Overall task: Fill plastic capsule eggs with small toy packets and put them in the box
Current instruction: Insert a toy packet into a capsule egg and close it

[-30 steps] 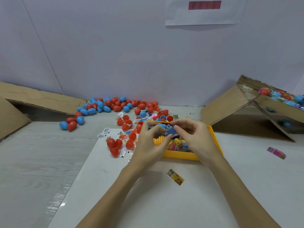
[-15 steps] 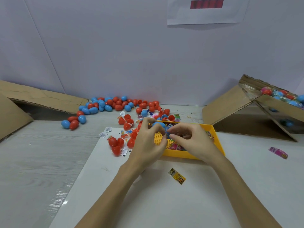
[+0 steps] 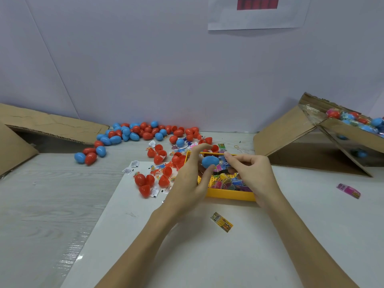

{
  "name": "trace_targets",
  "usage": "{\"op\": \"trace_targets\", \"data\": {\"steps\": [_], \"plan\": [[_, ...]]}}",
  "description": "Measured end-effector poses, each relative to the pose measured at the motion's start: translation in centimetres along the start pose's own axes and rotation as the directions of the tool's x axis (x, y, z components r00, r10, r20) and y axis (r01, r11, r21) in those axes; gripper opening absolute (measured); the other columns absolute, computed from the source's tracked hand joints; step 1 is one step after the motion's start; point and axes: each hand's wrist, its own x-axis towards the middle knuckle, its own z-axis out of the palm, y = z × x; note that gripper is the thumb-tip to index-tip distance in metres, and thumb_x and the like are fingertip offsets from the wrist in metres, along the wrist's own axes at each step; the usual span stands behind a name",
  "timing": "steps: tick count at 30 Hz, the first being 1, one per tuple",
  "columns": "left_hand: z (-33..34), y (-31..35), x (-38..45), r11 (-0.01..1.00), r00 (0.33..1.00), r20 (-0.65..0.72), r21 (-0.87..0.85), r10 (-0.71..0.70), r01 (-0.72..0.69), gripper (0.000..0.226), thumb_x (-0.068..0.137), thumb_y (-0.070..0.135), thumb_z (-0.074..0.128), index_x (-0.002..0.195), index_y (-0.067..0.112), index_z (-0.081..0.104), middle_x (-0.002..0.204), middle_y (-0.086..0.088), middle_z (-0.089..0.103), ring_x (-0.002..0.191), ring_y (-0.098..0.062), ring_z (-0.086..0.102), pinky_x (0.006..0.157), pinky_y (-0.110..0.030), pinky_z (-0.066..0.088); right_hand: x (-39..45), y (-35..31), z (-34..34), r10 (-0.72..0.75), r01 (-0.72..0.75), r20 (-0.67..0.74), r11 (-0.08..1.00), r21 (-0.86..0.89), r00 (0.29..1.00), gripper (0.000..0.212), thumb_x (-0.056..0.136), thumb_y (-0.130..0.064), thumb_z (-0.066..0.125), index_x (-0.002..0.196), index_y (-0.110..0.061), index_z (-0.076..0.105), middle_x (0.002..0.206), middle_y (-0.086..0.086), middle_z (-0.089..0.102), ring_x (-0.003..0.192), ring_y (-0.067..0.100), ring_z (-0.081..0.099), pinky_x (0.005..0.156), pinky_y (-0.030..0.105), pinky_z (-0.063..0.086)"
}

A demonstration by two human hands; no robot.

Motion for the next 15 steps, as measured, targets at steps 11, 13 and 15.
{"op": "trace_targets", "data": {"steps": [11,13,15], "plan": [[-0.01,-0.12,0.22,1.000,0.999,-0.040,0.001,-0.024,0.024,0.028,0.100,0.021,0.065,0.126,0.020,0.055,0.114,0.009,0.064,0.103,-0.004,0.063,0.085,-0.019,0.054,-0.29,-0.16,0.45,-0.030,0.030,0.069,1.000,-0.005,0.997,0.013,0.089,-0.042,0.075,0.089,-0.030,0.080,0.080,-0.013,0.078,0.079,0.002,0.073,0.061,0.012,0.055],[-0.05,-0.07,0.24,1.000,0.998,-0.065,0.002,-0.014,0.014,0.027,0.099,0.021,0.067,0.125,0.018,0.059,0.116,0.006,0.064,0.104,-0.007,0.063,0.087,-0.021,0.054,-0.32,-0.23,0.36,-0.013,0.011,0.111,1.000,0.020,0.994,0.006,0.089,-0.039,0.076,0.091,-0.034,0.078,0.084,-0.015,0.078,0.082,0.003,0.074,0.062,0.015,0.057],[-0.11,0.05,0.30,0.999,0.995,-0.095,-0.023,-0.028,0.026,0.028,0.098,0.020,0.068,0.125,0.019,0.062,0.120,0.005,0.063,0.105,-0.008,0.064,0.089,-0.023,0.055,-0.32,-0.26,0.28,0.007,-0.018,0.152,0.997,0.071,0.988,0.010,0.089,-0.034,0.077,0.099,-0.032,0.078,0.090,-0.013,0.079,0.086,0.005,0.075,0.067,0.019,0.060]]}}
